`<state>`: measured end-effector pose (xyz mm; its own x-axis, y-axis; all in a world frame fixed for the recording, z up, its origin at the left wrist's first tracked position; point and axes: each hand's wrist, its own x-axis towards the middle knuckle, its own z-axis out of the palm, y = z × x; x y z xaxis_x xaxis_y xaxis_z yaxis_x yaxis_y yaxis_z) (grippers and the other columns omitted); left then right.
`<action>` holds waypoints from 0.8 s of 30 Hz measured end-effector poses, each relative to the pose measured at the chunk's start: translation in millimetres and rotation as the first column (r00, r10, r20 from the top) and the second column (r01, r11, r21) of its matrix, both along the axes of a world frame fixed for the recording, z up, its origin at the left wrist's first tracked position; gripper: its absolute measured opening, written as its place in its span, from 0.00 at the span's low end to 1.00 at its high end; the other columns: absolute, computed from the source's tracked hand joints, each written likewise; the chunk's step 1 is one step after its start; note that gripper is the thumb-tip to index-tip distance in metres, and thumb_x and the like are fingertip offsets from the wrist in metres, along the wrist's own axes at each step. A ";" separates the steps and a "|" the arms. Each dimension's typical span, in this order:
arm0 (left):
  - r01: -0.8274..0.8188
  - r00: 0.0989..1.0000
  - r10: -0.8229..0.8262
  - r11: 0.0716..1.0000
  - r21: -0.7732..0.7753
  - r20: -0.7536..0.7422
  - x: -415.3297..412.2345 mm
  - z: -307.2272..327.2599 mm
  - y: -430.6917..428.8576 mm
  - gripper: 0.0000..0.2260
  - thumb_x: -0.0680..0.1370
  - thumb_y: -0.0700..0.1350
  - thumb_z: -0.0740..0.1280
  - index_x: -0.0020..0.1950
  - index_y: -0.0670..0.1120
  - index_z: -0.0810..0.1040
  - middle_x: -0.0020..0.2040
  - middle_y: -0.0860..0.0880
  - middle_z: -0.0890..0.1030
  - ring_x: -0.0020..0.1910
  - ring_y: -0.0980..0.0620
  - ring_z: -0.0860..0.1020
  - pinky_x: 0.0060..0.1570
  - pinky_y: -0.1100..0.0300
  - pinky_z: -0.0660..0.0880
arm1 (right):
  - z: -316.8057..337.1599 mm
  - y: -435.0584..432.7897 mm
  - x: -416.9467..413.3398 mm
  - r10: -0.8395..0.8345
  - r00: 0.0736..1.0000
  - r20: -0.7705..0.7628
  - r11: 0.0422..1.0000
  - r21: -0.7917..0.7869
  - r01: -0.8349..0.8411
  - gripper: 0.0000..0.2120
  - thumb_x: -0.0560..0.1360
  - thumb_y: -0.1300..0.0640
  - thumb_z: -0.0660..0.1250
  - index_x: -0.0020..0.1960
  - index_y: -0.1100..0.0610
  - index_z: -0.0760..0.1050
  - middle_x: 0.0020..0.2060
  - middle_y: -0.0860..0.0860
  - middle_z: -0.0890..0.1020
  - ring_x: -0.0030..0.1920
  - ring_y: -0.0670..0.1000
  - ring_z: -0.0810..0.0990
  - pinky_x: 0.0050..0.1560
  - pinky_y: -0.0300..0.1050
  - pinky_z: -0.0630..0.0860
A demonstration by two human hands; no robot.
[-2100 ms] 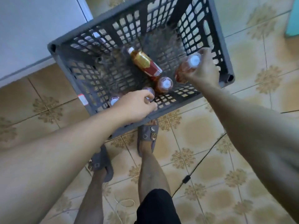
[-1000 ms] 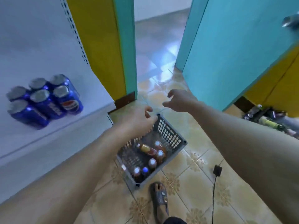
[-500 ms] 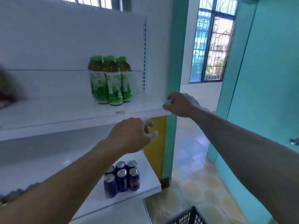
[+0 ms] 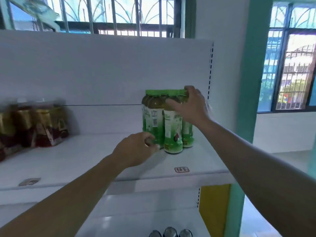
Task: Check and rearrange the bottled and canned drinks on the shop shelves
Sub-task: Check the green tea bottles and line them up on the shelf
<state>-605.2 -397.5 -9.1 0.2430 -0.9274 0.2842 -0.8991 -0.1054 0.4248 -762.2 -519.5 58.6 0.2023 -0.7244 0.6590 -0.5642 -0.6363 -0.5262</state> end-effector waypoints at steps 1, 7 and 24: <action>0.016 1.000 -0.016 1.000 0.000 -0.024 3.5 -0.6 -10.4 0.18 0.79 0.59 0.66 0.66 0.54 0.75 0.54 0.57 0.79 0.53 0.53 0.78 0.54 0.57 0.75 | 4.9 -7.0 6.3 0.000 1.000 -0.010 1.000 -0.018 0.000 0.40 0.72 0.31 0.69 0.76 0.52 0.64 0.69 0.52 0.74 0.66 0.55 0.75 0.57 0.47 0.70; 0.127 0.986 -0.128 0.992 -0.012 -0.103 14.8 -2.0 -43.8 0.19 0.79 0.57 0.67 0.68 0.52 0.75 0.52 0.57 0.78 0.52 0.56 0.78 0.57 0.56 0.76 | 14.1 -29.8 26.4 -0.016 0.997 -0.078 1.000 -0.012 0.016 0.23 0.73 0.34 0.70 0.55 0.53 0.77 0.47 0.49 0.80 0.50 0.53 0.79 0.43 0.45 0.71; 0.406 0.660 -0.388 0.905 -0.129 -0.643 165.0 27.3 6.3 0.22 0.71 0.61 0.70 0.64 0.58 0.75 0.57 0.58 0.84 0.57 0.59 0.81 0.59 0.61 0.74 | 51.5 25.0 171.8 0.383 0.859 0.341 0.922 -0.075 -0.381 0.24 0.72 0.44 0.76 0.45 0.67 0.81 0.33 0.52 0.77 0.32 0.47 0.75 0.35 0.43 0.70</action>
<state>-440.2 -391.2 18.2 -0.0360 -0.9834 0.1780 -0.3676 0.1787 0.9126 -590.4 -494.5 110.1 0.2239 -0.6332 0.7409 -0.0618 -0.7679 -0.6376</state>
